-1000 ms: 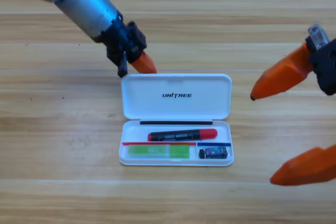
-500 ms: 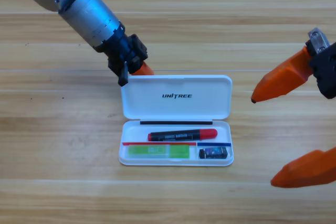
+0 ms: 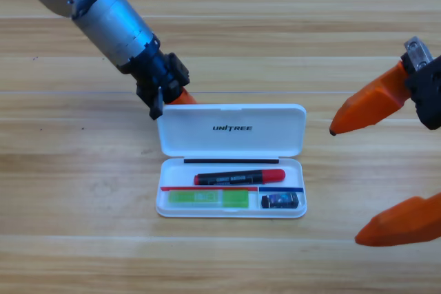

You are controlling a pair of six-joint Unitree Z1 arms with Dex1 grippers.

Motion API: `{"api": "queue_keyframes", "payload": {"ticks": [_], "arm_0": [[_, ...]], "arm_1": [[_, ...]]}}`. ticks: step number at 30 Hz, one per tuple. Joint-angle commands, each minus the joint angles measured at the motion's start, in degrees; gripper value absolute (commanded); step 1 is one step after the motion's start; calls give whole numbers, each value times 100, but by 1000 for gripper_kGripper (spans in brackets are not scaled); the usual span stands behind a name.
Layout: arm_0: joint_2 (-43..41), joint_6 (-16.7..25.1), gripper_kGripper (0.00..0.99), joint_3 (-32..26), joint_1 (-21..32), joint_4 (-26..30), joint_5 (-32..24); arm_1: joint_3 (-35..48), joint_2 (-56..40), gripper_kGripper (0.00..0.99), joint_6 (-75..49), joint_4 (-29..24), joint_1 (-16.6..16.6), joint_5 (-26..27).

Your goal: Clean up eraser and pencils

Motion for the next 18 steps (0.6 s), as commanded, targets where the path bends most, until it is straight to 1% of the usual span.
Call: {"api": "queue_keyframes", "payload": {"ticks": [1,14,18], "arm_0": [[-88,-54,0,243,-217,52,-59],[-352,-1,0,629,-709,43,99],[-387,17,0,752,-850,25,223]], "arm_1": [[166,-112,990,28,-140,95,18],[157,-112,990,37,-140,95,18],[149,-112,990,37,-140,95,27]]}}
